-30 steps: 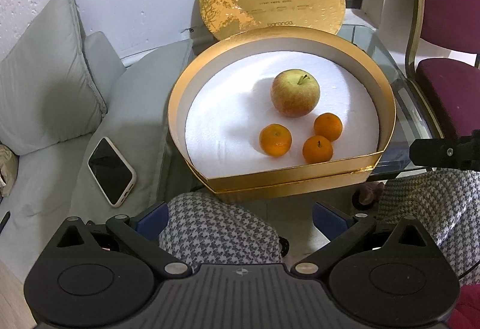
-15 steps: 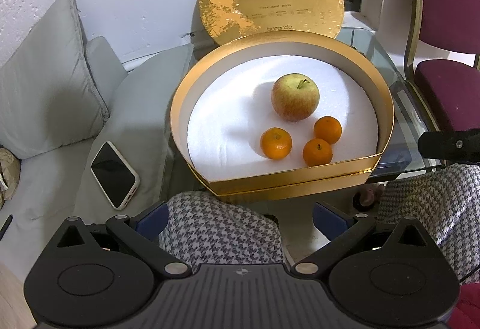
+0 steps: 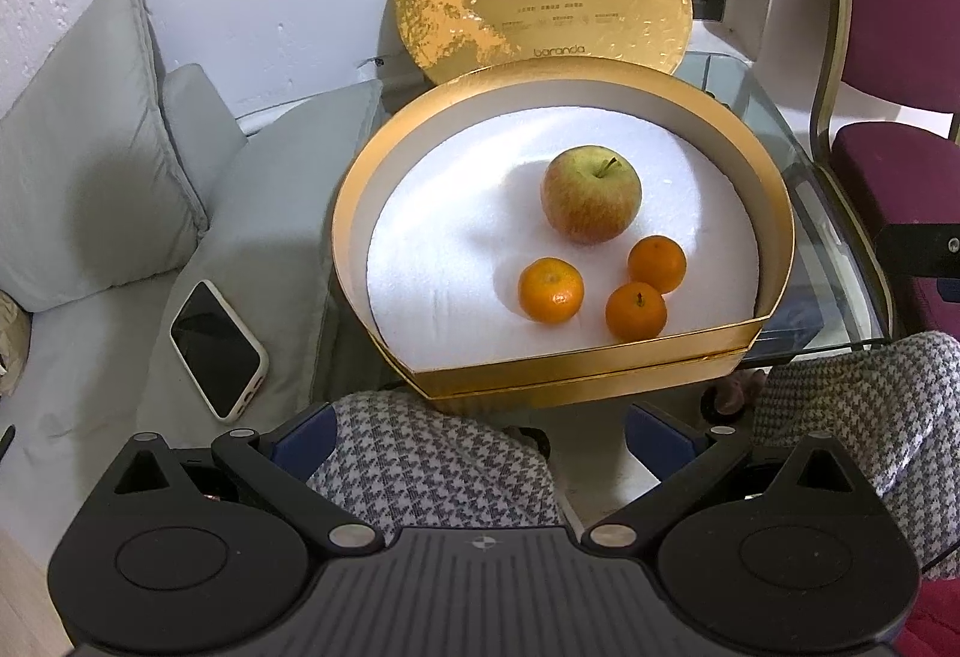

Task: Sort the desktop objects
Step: 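Withdraw the open right gripper from the gold box, then move both grippers to the rim of the upright gold lid, then grasp the gold lid rim with both grippers, then lift the gold lid with both grippers and carry it over the box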

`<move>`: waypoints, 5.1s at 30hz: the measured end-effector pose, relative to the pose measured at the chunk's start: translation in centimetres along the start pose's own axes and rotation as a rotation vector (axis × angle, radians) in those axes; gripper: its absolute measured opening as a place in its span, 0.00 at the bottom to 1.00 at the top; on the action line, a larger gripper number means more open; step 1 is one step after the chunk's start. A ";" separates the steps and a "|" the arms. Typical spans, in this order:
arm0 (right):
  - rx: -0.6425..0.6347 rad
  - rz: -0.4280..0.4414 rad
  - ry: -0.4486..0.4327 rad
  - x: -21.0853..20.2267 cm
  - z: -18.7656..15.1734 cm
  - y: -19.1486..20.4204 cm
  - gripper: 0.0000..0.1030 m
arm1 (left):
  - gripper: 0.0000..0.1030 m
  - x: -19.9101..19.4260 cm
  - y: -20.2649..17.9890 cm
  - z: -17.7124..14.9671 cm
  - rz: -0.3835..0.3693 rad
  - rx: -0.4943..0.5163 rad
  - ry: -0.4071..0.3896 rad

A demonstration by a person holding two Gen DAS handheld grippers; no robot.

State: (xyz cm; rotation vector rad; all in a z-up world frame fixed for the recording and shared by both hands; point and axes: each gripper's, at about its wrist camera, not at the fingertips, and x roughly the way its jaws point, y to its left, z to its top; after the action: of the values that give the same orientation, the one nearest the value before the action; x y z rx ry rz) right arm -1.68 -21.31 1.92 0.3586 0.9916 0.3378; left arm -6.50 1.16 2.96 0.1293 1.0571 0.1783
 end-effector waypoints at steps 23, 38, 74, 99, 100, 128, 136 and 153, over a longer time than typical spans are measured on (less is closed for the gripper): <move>-0.143 -0.039 -0.219 -1.9 12.3 1.3 0.92 | 0.99 1.3 5.9 9.3 0.094 -0.016 -0.119; -0.152 -0.006 -0.387 2.7 24.0 3.5 0.96 | 0.99 7.0 11.5 21.8 0.213 -0.058 -0.207; -0.123 0.024 -0.494 29.7 33.1 -5.3 1.00 | 0.99 29.3 10.6 29.5 -0.297 -0.377 -0.386; -0.224 -0.047 -0.598 -3.7 17.4 1.0 0.91 | 0.98 2.4 7.2 16.9 -0.300 -0.386 -0.579; -0.208 -0.057 -0.584 -4.9 16.1 0.6 0.91 | 0.98 2.2 6.9 15.7 -0.309 -0.393 -0.548; 0.060 -0.418 -0.534 -19.4 -2.8 -10.3 0.91 | 0.98 1.5 -8.5 3.0 -0.608 -0.217 -0.232; 0.063 -0.412 -0.514 -19.1 -2.7 -11.3 0.91 | 0.98 1.5 -9.0 2.9 -0.593 -0.215 -0.220; -0.141 -0.150 -0.426 -5.1 5.0 -4.6 0.91 | 0.98 2.7 2.4 3.2 -0.269 -0.383 -0.366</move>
State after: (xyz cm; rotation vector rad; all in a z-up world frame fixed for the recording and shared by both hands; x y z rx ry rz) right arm 0.58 -28.33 6.14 0.2135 0.5685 0.1819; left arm -2.56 4.03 2.67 -0.3160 0.6519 0.1055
